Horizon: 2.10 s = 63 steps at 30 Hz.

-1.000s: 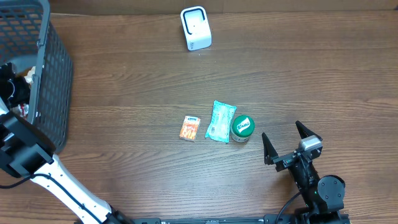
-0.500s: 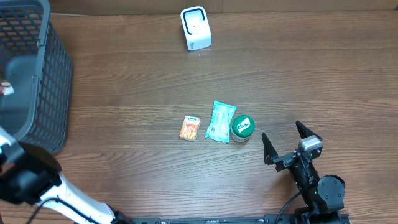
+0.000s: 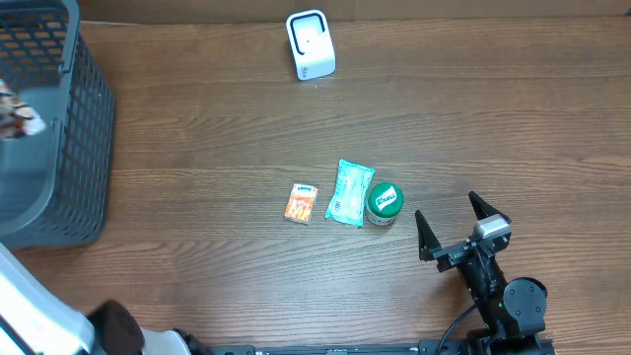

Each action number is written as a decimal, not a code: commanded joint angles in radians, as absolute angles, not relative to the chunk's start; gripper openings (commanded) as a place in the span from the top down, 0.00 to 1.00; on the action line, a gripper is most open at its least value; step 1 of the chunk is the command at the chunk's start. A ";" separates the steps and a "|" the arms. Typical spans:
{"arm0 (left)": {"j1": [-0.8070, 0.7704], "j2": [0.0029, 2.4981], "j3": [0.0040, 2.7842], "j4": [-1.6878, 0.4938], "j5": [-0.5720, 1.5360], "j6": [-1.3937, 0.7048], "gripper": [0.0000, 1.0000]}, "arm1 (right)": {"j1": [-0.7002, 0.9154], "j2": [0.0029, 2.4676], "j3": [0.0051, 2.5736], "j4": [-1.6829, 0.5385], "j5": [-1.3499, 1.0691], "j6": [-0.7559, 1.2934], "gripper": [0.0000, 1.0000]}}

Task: Scan the item barcode
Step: 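Carry the brown-and-white snack bag to the table and lower it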

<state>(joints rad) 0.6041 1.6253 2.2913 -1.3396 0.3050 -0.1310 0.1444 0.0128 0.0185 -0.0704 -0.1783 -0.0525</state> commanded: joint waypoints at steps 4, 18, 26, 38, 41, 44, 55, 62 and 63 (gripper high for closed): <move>0.433 1.582 2.310 -1.493 0.309 -0.130 0.96 | 0.140 0.004 0.008 -0.065 -0.174 -0.049 0.00; -0.017 1.583 1.876 -1.478 0.026 -0.144 0.96 | 0.140 0.004 0.008 -0.065 -0.174 -0.049 0.00; -0.175 1.583 1.495 -1.247 -0.026 -0.229 0.96 | 0.140 0.004 0.008 -0.065 -0.174 -0.049 0.00; -0.258 1.583 1.095 -0.950 -0.064 -0.286 0.96 | 0.140 0.004 0.008 -0.065 -0.174 -0.049 0.00; -0.258 1.583 1.045 -0.909 -0.064 -0.294 0.96 | 0.140 0.004 0.008 -0.065 -0.174 -0.049 0.00; -0.258 1.583 1.027 -0.881 -0.063 -0.297 0.96 | 0.140 0.004 0.008 -0.065 -0.174 -0.049 0.00; -0.258 1.583 1.022 -0.879 -0.008 -0.302 0.96 | 0.140 0.004 0.008 -0.065 -0.174 -0.049 0.00; -0.258 1.583 1.022 -0.881 0.026 -0.300 0.96 | 0.140 0.004 0.008 -0.065 -0.174 -0.049 0.00; -0.258 1.583 1.022 -0.881 0.026 -0.300 0.96 | 0.140 0.004 0.008 -0.065 -0.174 -0.049 0.00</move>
<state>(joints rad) -0.2550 1.5898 1.0267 -0.8822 0.0021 -0.2863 0.1444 0.0128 0.0185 -0.0708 -0.1780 -0.0528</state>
